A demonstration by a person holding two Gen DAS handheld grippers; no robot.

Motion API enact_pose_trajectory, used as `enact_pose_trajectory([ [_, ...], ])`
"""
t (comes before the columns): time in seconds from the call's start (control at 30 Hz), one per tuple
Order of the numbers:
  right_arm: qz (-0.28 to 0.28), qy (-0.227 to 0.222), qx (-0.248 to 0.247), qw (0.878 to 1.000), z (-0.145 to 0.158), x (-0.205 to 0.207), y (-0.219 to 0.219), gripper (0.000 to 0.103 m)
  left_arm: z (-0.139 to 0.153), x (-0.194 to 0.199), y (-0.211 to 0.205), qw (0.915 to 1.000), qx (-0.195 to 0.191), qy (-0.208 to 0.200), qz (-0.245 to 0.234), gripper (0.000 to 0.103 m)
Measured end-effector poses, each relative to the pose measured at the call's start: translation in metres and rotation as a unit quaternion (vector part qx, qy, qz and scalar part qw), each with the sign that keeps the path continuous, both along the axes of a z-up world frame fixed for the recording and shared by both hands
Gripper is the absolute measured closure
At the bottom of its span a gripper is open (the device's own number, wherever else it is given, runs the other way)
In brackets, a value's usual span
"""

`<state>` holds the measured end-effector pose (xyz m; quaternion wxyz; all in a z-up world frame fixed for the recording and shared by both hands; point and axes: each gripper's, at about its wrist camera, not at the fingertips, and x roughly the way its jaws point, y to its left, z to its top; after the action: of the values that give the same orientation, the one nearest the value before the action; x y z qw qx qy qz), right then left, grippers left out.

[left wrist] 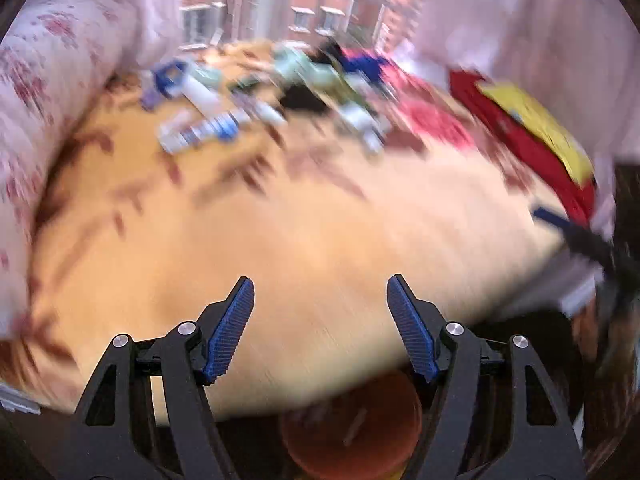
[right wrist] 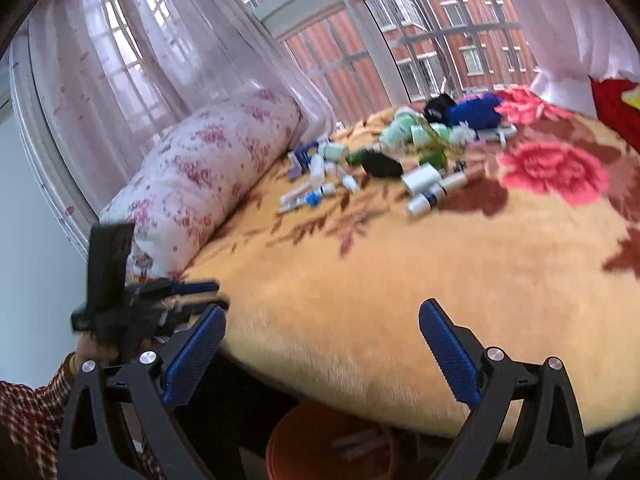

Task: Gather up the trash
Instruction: 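Grasp a white foam tube with the left tool while the right tool grasps the black sock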

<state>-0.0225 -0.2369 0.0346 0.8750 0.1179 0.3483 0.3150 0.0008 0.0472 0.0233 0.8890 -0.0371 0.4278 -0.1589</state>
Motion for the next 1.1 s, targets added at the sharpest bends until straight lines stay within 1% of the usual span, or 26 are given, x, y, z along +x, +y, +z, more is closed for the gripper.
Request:
enact_pose_trajectory([
  [0.07,0.004,-0.010,0.003,1.000,0.002,0.007,0.003,0.007,0.013,0.031,0.014,0.9996,-0.003,-0.012,0.026,0.035],
  [0.13,0.009,-0.023,-0.002,1.000,0.004,0.012,0.008,0.007,0.022,0.071,0.028,0.9982,-0.003,-0.018,0.058,0.035],
  [0.27,0.016,-0.042,-0.016,0.999,-0.001,0.022,0.018,0.006,0.027,0.148,0.046,0.9933,-0.010,-0.012,0.115,0.035],
  [0.33,0.020,-0.042,-0.018,0.999,-0.006,0.027,0.019,0.006,0.021,0.187,0.052,0.9913,-0.008,-0.006,0.131,0.035],
  [0.4,0.020,-0.040,-0.021,0.999,-0.013,0.032,0.017,0.006,0.014,0.215,0.053,0.9896,0.000,-0.005,0.144,0.035],
  [0.47,0.018,-0.036,-0.025,0.999,-0.019,0.038,0.014,0.006,0.004,0.240,0.053,0.9883,0.009,0.001,0.152,0.035],
  [0.53,0.013,-0.028,-0.024,0.999,-0.026,0.043,0.008,0.006,-0.008,0.261,0.054,0.9864,0.002,0.013,0.164,0.035],
  [0.57,0.012,-0.024,-0.022,0.999,-0.028,0.045,0.006,0.006,-0.015,0.273,0.056,0.9850,-0.002,0.024,0.171,0.035],
  [0.63,0.007,-0.018,-0.017,1.000,-0.031,0.049,0.001,0.006,-0.027,0.291,0.060,0.9806,0.003,0.036,0.193,0.035],
  [0.7,0.004,-0.013,-0.008,1.000,-0.033,0.051,-0.004,0.006,-0.037,0.304,0.063,0.9775,0.014,0.046,0.205,0.037],
  [0.73,0.004,-0.012,-0.006,1.000,-0.033,0.052,-0.006,0.006,-0.041,0.309,0.064,0.9768,0.017,0.047,0.208,0.048],
  [0.77,0.003,-0.014,-0.006,1.000,-0.033,0.052,-0.006,0.006,-0.044,0.312,0.065,0.9776,0.019,0.048,0.204,0.064],
  [0.8,0.003,-0.018,-0.009,1.000,-0.033,0.051,-0.006,0.006,-0.046,0.314,0.065,0.9788,0.016,0.043,0.199,0.067],
  [0.87,0.002,-0.029,-0.019,0.999,-0.031,0.050,-0.004,0.006,-0.042,0.308,0.063,0.9792,0.026,0.026,0.199,0.072],
  [0.9,0.003,-0.033,-0.028,0.999,-0.029,0.051,-0.002,0.006,-0.039,0.302,0.060,0.9810,0.024,0.015,0.192,0.073],
  [1.0,0.010,-0.043,-0.059,0.997,-0.021,0.059,0.007,0.006,-0.023,0.277,0.050,0.9851,0.031,-0.024,0.168,0.074],
  [1.03,0.013,-0.049,-0.078,0.996,-0.016,0.066,0.012,0.006,-0.016,0.264,0.045,0.9865,0.029,-0.037,0.156,0.074],
  [1.1,0.018,-0.061,-0.104,0.993,-0.008,0.083,0.022,0.006,-0.006,0.240,0.039,0.9890,0.020,-0.051,0.138,0.074],
])
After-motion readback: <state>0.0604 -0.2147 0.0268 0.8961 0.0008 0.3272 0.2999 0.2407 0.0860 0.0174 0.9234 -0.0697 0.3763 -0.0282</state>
